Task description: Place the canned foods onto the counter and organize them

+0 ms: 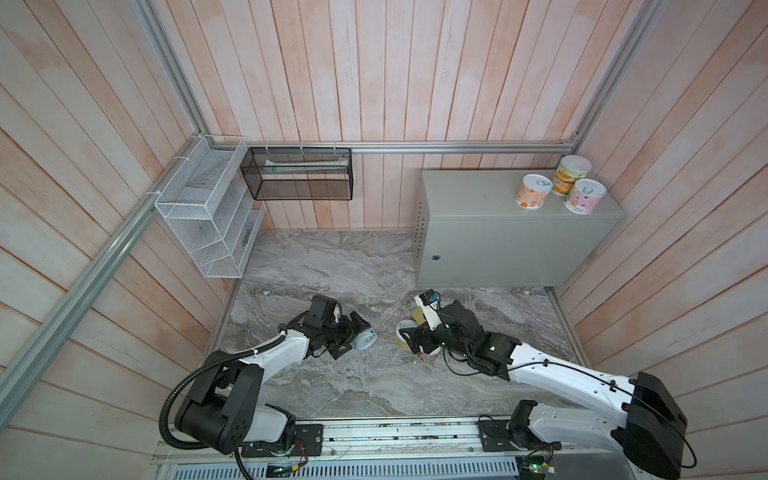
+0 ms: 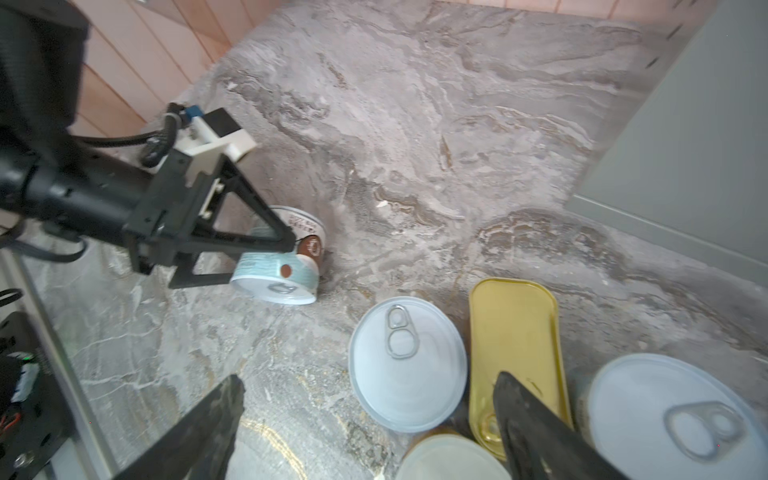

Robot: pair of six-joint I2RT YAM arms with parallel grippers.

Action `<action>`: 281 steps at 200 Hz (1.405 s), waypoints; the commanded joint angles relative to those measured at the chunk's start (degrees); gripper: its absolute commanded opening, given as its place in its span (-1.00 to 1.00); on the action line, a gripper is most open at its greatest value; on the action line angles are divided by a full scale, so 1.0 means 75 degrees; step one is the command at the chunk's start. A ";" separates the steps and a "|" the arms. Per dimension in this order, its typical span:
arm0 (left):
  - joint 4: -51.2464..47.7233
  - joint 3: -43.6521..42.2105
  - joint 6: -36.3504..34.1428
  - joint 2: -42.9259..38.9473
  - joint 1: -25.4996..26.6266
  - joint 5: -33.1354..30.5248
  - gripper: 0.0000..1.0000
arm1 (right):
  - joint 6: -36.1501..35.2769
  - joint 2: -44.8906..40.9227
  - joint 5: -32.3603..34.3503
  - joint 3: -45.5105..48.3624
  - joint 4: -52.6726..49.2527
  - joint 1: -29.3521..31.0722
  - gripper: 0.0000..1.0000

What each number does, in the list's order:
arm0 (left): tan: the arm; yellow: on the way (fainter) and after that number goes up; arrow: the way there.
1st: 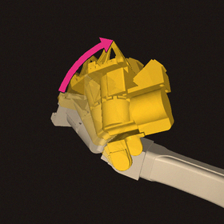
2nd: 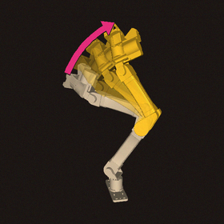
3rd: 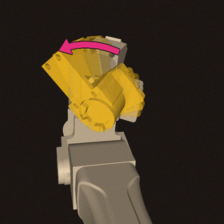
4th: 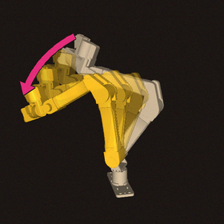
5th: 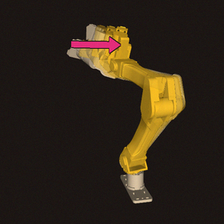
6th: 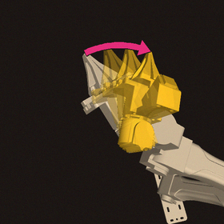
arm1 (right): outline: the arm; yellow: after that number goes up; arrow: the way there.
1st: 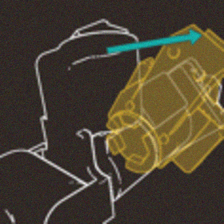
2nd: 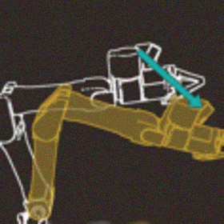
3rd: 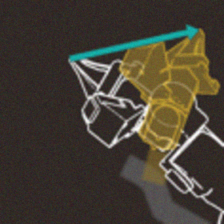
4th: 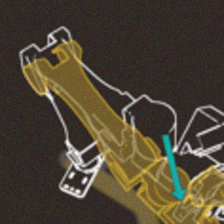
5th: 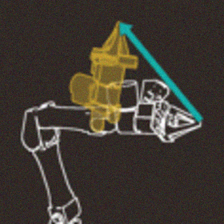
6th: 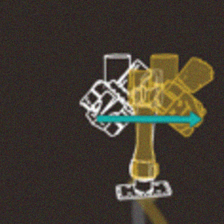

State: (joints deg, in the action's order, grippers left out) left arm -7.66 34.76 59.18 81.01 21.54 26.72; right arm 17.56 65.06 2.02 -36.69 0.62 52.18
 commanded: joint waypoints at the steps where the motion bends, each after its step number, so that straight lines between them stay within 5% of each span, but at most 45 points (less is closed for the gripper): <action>1: 0.0493 0.0297 -0.0027 0.0370 0.0019 -0.0115 0.94 | -0.0101 -0.0089 -0.0479 0.0301 0.1144 0.0175 0.87; 82: 0.0467 0.1016 0.0040 0.1374 0.0688 -0.0088 0.75 | -0.0198 0.0033 0.0194 0.0455 0.0838 0.0216 0.86; 107: 0.0458 0.1092 -0.0110 0.1484 0.0734 -0.0081 0.51 | -0.0145 0.0042 0.0199 0.0595 0.0903 0.0214 0.86; 148: 0.0171 0.1581 -0.0472 0.1940 0.0776 -0.0199 0.37 | -0.0177 -0.0020 0.0282 0.0616 0.0954 0.0214 0.86; 187: 0.0470 0.1681 -0.0492 0.1969 0.0652 -0.0099 -0.14 | -0.0287 0.0049 -0.0067 0.0638 0.1079 0.0214 0.86; 281: -0.0328 0.2854 -0.0442 0.1237 0.0009 0.1365 -0.19 | -0.0400 0.0716 -0.0143 0.1097 0.3381 0.0451 0.86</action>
State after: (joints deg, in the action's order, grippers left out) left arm -10.90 53.45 55.31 93.51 21.80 31.38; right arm 16.03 67.77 0.14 -29.45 17.15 54.35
